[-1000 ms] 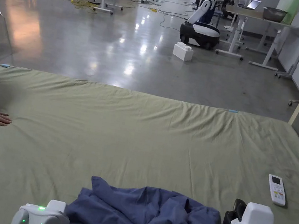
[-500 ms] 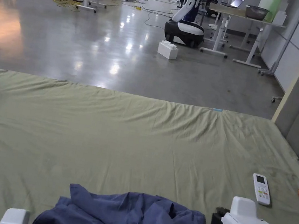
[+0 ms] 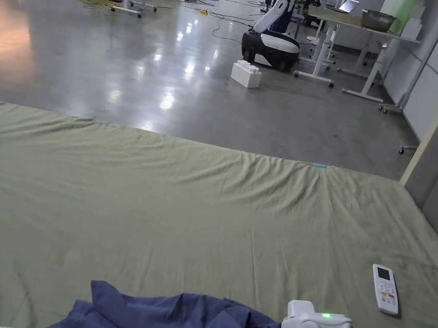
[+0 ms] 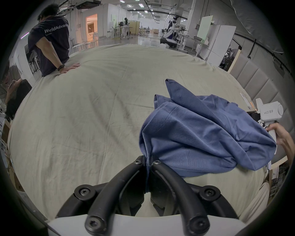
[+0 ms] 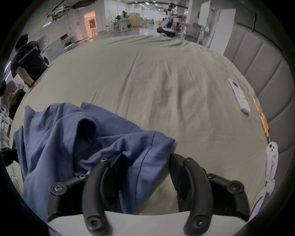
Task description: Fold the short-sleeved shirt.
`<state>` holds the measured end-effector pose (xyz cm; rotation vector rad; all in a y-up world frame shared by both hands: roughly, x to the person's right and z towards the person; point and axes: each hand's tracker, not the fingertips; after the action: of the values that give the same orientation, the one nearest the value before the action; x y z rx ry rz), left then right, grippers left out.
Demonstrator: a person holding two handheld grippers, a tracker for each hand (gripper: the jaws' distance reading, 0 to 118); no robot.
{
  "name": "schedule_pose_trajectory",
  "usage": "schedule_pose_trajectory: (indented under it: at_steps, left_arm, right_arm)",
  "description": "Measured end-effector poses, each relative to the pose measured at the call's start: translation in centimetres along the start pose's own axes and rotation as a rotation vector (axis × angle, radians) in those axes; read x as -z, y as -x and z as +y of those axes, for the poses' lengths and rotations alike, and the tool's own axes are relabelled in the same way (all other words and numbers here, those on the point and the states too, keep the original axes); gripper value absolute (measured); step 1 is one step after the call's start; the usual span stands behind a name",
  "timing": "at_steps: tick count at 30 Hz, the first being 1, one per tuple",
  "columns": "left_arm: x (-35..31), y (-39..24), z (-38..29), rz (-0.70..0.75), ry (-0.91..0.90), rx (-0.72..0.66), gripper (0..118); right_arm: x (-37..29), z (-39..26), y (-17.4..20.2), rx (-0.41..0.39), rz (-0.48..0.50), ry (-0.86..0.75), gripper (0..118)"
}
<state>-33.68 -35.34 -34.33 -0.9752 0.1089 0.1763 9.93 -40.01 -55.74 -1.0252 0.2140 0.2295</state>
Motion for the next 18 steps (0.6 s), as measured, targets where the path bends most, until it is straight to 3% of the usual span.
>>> schedule_pose_trajectory:
  at_steps: [2,3,4,7,18]
  left_arm:
    - [-0.1,-0.2,0.0,0.001,-0.002,0.003,6]
    - [-0.1,-0.2,0.0,0.002,-0.005,0.004,6]
    - [0.0,-0.3,0.1,0.004,-0.008,0.005,6]
    - [-0.2,-0.4,0.3,0.001,-0.017,-0.005,6]
    - [-5.0,0.3,2.6,-0.032,-0.124,-0.005,6]
  right_arm:
    - [-0.4,-0.1,-0.1,-0.004,0.019,0.000,53]
    - [-0.6,-0.1,-0.1,-0.004,0.032,-0.009,38]
    - [-0.8,-0.2,-0.1,-0.007,0.044,-0.018,4]
    - [-2.1,-0.8,0.6,-0.047,0.016,-0.036,3]
    - [-13.4,-1.8,0.0,-0.026,-0.096,-0.318,3]
